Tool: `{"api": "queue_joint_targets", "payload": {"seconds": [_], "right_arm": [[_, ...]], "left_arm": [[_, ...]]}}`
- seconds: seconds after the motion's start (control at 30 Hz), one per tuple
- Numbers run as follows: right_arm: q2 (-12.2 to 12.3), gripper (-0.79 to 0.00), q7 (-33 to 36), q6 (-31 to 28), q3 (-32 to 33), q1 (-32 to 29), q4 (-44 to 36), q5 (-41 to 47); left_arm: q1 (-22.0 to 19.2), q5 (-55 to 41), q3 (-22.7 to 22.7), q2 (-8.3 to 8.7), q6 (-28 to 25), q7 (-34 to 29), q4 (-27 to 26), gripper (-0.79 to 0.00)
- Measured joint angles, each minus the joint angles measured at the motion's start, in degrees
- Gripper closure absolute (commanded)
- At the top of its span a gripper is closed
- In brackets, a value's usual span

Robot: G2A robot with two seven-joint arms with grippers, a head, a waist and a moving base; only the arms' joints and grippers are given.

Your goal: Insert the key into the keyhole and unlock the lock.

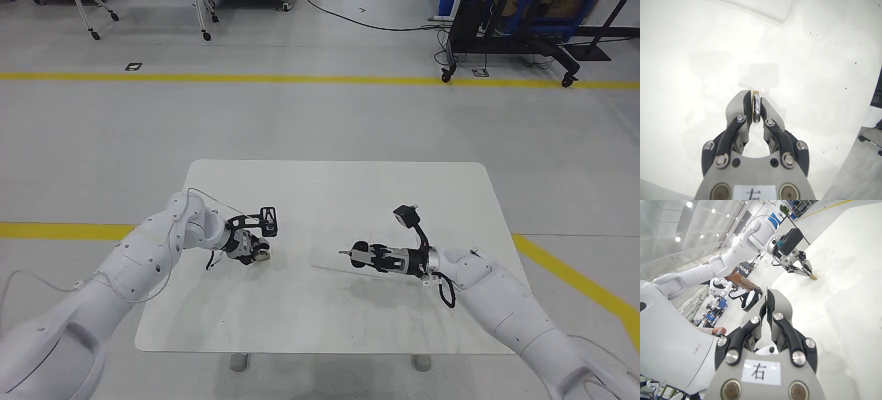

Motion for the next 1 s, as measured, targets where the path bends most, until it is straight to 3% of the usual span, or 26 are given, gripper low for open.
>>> {"api": "queue_joint_targets", "payload": {"seconds": [0.43,0.53,0.57,0.6,1.0], "right_arm": [[0.00,0.000,0.00,0.00,0.00,0.00,0.00,0.00],[0.00,0.000,0.00,0.00,0.00,0.00,0.00,0.00],[0.00,0.000,0.00,0.00,0.00,0.00,0.00,0.00],[0.00,0.000,0.00,0.00,0.00,0.00,0.00,0.00],[0.00,0.000,0.00,0.00,0.00,0.00,0.00,0.00]], "left_arm": [[-0.55,-1.30,-0.28,0.51,0.01,-2.30,-0.43,-0.231],[-0.35,-2.12,-0.82,0.56,0.01,-1.79,-0.78,-0.185],[-0.26,-2.14,-0.88,0.58,0.01,-1.77,-0.90,-0.068],[-0.16,-2.09,-0.91,0.56,0.12,-1.95,-1.04,0.000],[0.13,-2.30,-0.71,-0.36,2.23,-5.34,-1.43,0.000]]}}
